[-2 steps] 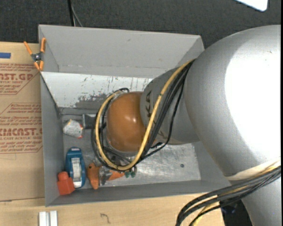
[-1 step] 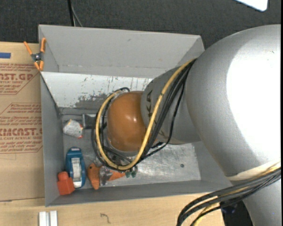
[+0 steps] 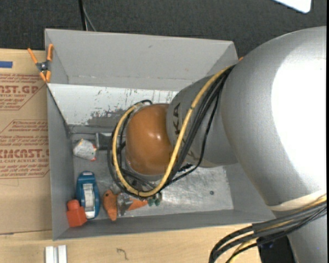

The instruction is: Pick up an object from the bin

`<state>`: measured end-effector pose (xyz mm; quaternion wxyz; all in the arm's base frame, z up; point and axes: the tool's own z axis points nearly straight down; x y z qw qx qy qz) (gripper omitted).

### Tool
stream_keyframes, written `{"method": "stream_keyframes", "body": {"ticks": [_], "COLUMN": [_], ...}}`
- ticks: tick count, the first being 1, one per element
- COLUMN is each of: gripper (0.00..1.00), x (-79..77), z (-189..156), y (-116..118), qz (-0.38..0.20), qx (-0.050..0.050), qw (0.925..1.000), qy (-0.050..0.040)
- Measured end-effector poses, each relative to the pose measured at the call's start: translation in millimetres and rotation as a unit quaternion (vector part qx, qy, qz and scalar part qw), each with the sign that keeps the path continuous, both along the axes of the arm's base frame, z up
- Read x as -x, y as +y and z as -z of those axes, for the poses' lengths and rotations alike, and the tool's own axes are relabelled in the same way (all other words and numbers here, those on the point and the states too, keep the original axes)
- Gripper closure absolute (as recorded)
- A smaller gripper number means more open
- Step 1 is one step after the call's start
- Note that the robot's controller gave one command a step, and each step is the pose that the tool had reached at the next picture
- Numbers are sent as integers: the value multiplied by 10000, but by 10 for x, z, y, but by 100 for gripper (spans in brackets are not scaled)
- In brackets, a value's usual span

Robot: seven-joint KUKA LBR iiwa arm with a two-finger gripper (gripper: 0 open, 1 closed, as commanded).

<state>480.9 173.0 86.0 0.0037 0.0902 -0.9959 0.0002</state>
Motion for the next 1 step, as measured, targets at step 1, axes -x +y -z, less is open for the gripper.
{"method": "stream_keyframes", "body": {"ticks": [1], "gripper": [100], "x": [-7], "z": [-181], "y": [3], "qz": [1], "qx": [-5], "qw": [10000], "qy": [-19]}}
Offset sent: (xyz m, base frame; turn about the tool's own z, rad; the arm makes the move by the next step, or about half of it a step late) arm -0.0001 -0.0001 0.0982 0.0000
